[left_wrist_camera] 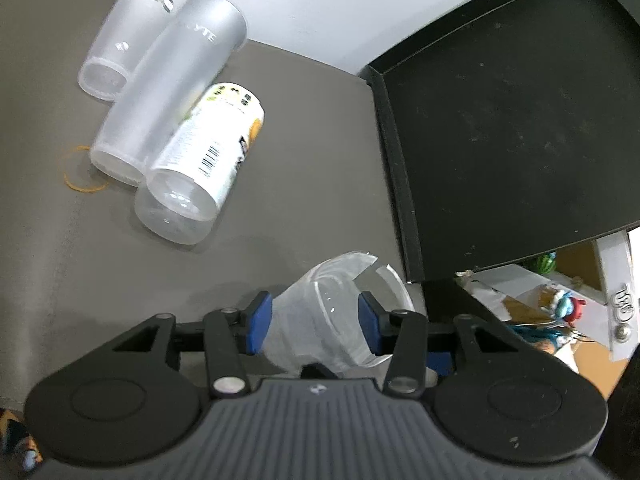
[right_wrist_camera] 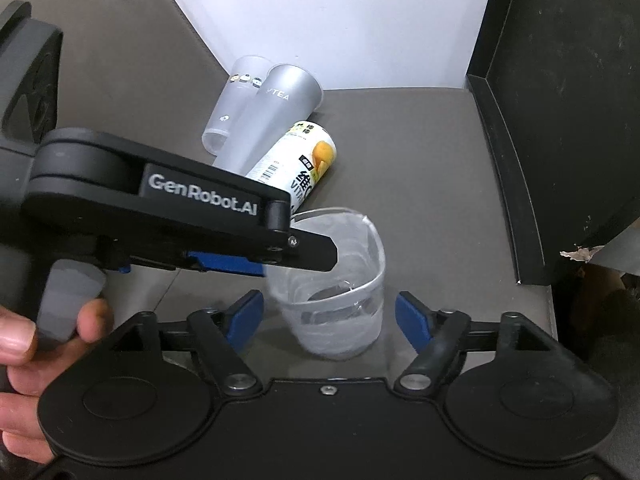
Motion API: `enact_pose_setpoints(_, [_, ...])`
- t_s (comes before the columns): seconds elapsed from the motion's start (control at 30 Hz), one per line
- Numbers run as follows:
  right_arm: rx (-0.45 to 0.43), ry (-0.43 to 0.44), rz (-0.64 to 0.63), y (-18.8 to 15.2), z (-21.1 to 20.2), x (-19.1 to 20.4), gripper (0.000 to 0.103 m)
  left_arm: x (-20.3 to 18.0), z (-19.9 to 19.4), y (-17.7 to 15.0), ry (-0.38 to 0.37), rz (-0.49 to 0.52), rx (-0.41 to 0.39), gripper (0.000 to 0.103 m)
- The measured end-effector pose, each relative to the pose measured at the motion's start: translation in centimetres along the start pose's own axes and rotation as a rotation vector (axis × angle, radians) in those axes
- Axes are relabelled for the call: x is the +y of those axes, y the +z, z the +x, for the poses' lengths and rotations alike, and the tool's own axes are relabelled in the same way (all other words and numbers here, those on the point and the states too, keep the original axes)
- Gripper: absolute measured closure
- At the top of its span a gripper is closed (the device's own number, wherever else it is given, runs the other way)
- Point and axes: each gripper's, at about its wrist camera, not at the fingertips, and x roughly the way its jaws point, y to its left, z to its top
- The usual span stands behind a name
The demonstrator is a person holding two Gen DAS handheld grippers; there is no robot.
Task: Flip cup upright
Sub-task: 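Rotate the held cup rim-up with the left tool and lower it onto the seat, then open the left tool and withdraw it from the upright cup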
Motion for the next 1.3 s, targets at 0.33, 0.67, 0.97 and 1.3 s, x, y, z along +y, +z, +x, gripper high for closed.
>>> enact_pose_setpoints(0.33, [0.014, -0.008, 0.038, -0.4, -1.4, -0.1, 0.022, -0.9, -2.3, -0.1, 0.023, 0.059, -0.018, 0.051])
enact_pose_setpoints(0.67, [-0.005, -0.011, 0.094, -1.0, -3.5, -0.7, 0.013, -1.2, -5.8, -0.8, 0.101, 0.124, -0.057, 0.036])
enact_pose_setpoints(0.97, [-0.035, 0.003, 0.132, -1.4, -5.5, -1.5, 0.007, -1.4, -8.5, -2.1, 0.151, 0.169, -0.096, 0.022])
enact_pose_setpoints(1.3, [-0.078, 0.015, 0.142, -1.6, -7.9, -1.5, 0.005, -2.3, -11.4, -3.5, 0.180, 0.214, -0.132, 0.019])
